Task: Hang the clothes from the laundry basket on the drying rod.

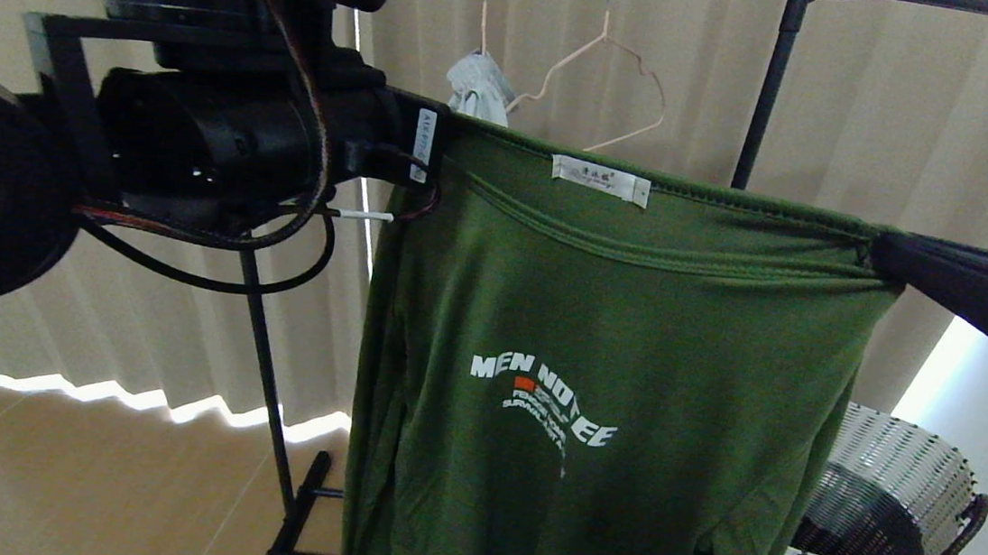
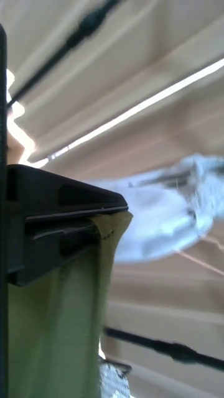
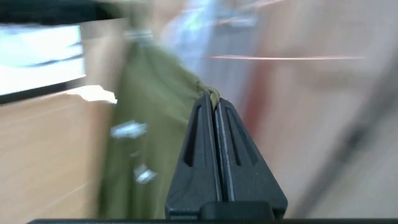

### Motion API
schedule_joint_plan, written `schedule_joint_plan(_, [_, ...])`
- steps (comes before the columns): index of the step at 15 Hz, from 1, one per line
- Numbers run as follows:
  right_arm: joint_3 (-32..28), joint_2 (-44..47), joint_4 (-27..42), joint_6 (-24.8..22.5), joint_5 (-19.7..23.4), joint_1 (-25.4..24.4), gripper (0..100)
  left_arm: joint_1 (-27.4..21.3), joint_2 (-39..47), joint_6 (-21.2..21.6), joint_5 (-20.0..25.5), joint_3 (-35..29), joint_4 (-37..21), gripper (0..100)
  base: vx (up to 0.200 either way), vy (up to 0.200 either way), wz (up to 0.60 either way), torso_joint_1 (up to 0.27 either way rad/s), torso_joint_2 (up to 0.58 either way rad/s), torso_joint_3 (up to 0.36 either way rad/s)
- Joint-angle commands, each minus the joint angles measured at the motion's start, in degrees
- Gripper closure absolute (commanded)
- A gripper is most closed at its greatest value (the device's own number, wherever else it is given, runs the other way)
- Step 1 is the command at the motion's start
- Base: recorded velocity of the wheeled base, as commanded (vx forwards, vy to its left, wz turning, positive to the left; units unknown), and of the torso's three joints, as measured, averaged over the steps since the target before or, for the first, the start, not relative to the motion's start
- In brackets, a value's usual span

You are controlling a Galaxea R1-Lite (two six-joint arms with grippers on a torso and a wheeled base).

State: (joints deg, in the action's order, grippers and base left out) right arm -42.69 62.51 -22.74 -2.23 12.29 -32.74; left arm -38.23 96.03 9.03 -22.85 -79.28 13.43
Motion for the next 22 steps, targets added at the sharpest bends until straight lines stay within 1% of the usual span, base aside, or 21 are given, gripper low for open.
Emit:
schedule_joint_plan(1, [2.70, -3.36, -0.20, 0.47, 1.77, -0.13, 100, -1.23, 3.73, -0.42, -0.01, -1.85, 0.01, 100, 0.000, 0.000, 0.00, 0.000, 0.00, 0.000])
schedule_joint_plan(5, [2.79, -2.48, -0.20, 0.30, 1.60, -0.13, 100, -1.67, 3.73, -0.42, -0.01, -2.02, 0.01, 100, 0.000, 0.000, 0.00, 0.000, 0.00, 0.000])
schedule_joint_plan(7, [1.56, -0.73, -0.56, 0.12, 1.16, 1.02, 100, -1.41, 2.85, -0.42, -0.01, -1.76, -0.07, 100, 0.000, 0.000, 0.00, 0.000, 0.00, 0.000])
schedule_joint_plan(8, [-0.29, 1.12, -0.56, -0.05, 1.16, 4.00, 100, -1.15, 0.48, -0.24, 0.35, -1.76, -0.87, 100, 0.000, 0.000, 0.00, 0.000, 0.00, 0.000])
schedule_joint_plan(9, [-0.90, 1.91, -0.82, -0.32, 1.25, 4.97, 100, -1.06, -0.31, -0.24, 0.35, -1.76, -1.31, 100, 0.000, 0.000, 0.00, 0.000, 0.00, 0.000])
schedule_joint_plan(10, [-2.13, 4.11, -2.40, -0.93, 1.25, 7.17, 100, -0.71, -1.98, -0.24, 0.52, -1.67, -3.24, 100, 0.000, 0.000, 0.00, 0.000, 0.00, 0.000])
schedule_joint_plan(11, [-3.45, 7.54, -6.44, -1.02, 1.25, 8.57, 100, -0.71, -4.44, -0.24, 1.05, -1.58, -6.05, 100, 0.000, 0.000, 0.00, 0.000, 0.00, 0.000])
schedule_joint_plan(12, [-3.98, 9.82, -8.99, -0.93, 1.25, 8.93, 100, -0.71, -5.67, -0.24, 1.66, -1.50, -7.19, 100, 0.000, 0.000, 0.00, 0.000, 0.00, 0.000])
schedule_joint_plan(13, [-4.68, 12.46, -11.81, -0.85, 1.25, 9.01, 100, -0.79, -7.26, -0.24, 3.25, -0.71, -7.72, 100, 0.000, 0.000, 0.00, 0.000, 0.00, 0.000])
schedule_joint_plan(15, [-6.97, 17.73, -15.85, -0.67, 1.33, 9.01, 100, -0.88, -10.77, -0.07, 7.82, 4.04, -7.81, 100, 0.000, 0.000, 0.00, 0.000, 0.00, 0.000])
schedule_joint_plan(16, [-7.05, 17.91, -16.02, -0.67, 1.33, 9.01, 100, -0.97, -10.86, -0.07, 7.99, 4.22, -7.72, 100, 0.000, 0.000, 0.00, 0.000, 0.00, 0.000])
schedule_joint_plan(17, [-9.96, 22.30, -18.75, 0.12, 1.33, 9.01, 100, -0.97, -14.46, 0.02, 13.62, 8.79, -7.63, 100, 0.000, 0.000, 0.00, 0.000, 0.00, 0.000])
schedule_joint_plan(20, [-12.86, 26.78, -22.00, 1.26, 1.25, 9.01, 100, -2.02, -19.12, 0.11, 22.49, 13.36, -7.55, 100, 0.000, 0.000, 0.00, 0.000, 0.00, 0.000])
schedule_joint_plan(21, [-13.73, 28.37, -22.88, 1.35, 1.25, 9.01, 100, -3.08, -21.41, 0.11, 26.98, 15.64, -7.28, 100, 0.000, 0.000, 0.00, 0.000, 0.00, 0.000])
schedule_joint_plan(22, [-14.00, 28.89, -23.23, 1.35, 1.25, 9.01, 100, -3.69, -22.55, 0.11, 28.38, 16.87, -7.19, 100, 0.000, 0.000, 0.00, 0.000, 0.00, 0.000])
